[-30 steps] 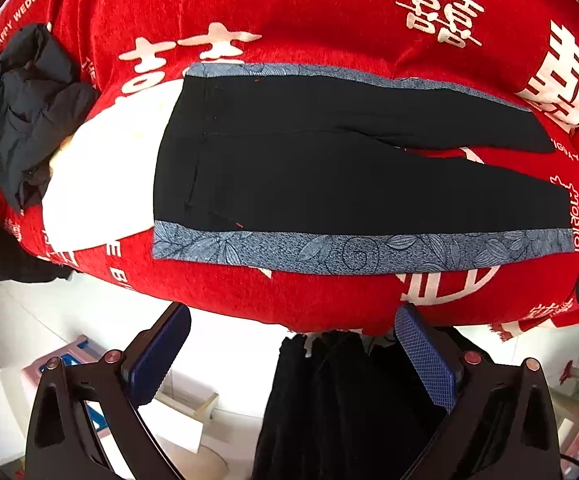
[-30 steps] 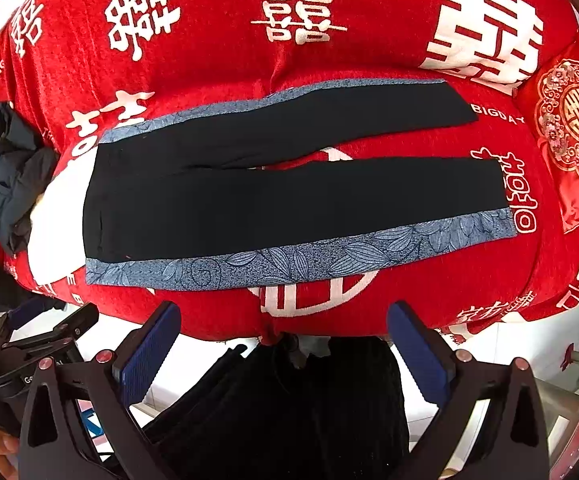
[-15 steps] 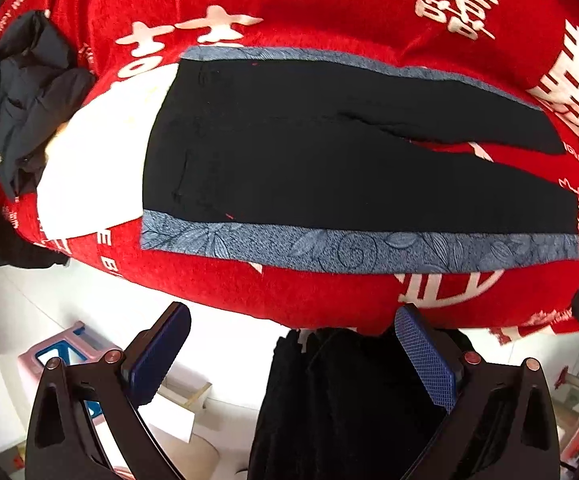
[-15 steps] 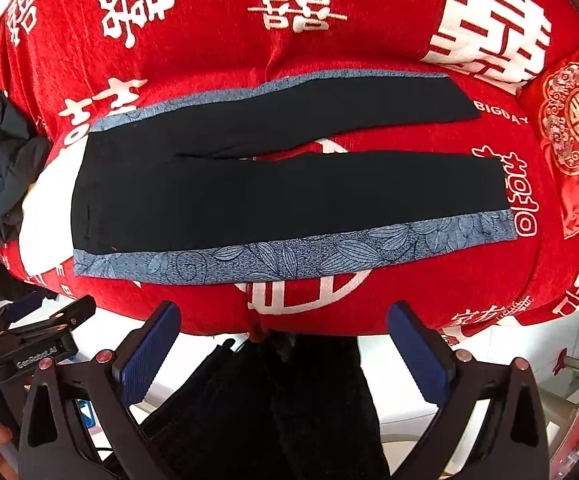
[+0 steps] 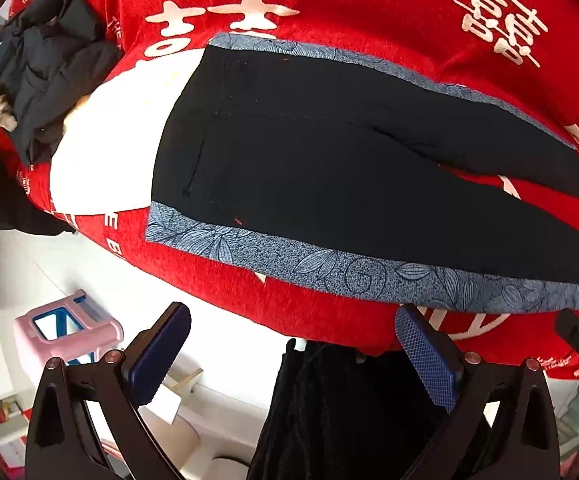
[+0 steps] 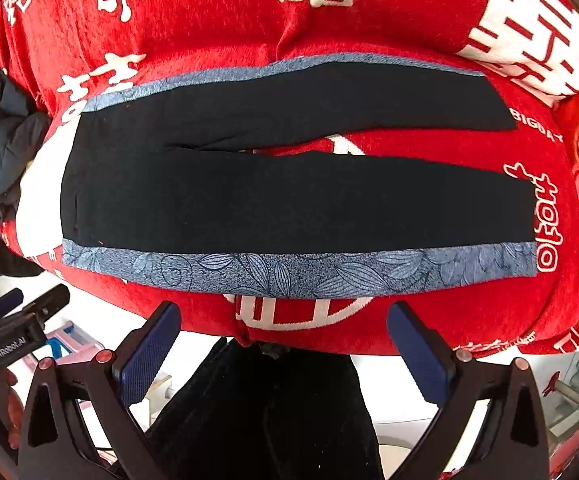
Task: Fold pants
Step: 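Move both grippers toward the waistband end of the black trousers, then grasp the grey side panel with the right gripper while the left gripper grasps the waistband edge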
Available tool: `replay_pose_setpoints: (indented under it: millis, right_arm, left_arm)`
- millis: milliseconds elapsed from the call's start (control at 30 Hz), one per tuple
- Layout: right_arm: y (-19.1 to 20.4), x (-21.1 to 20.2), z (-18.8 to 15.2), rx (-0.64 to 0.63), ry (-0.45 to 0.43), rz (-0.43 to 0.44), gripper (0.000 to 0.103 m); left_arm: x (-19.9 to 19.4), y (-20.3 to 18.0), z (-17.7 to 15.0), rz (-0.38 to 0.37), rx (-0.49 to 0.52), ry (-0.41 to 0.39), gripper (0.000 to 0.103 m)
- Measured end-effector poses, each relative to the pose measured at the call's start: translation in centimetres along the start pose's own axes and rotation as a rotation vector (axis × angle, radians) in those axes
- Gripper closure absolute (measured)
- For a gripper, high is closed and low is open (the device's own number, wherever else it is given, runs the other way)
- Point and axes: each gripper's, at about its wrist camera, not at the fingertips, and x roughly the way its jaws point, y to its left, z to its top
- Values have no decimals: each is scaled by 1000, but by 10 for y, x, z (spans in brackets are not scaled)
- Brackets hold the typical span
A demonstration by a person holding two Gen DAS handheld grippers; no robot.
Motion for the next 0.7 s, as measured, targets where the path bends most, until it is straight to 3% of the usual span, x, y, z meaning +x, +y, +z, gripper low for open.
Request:
replay_pose_setpoints:
  millis: [433,533,633,667,700]
  right_arm:
    - [5,60,7,95,17,20,0]
    - [12,77,3,139,16,105,0]
    - [17,97,-5,201,15,257,0]
    - [18,104,-8,223,11,299,0]
    - [20,111,-11,241,6,330,1]
  left_arm:
    - [70,11,25,-59,118,27,0]
    - [83,26,30,-94,124,12,0]
    - [98,45,35,-148,101,-8,1]
    - [101,49,35,-164,91,-11,4]
    - [108,59,35,-195,70,-15,16]
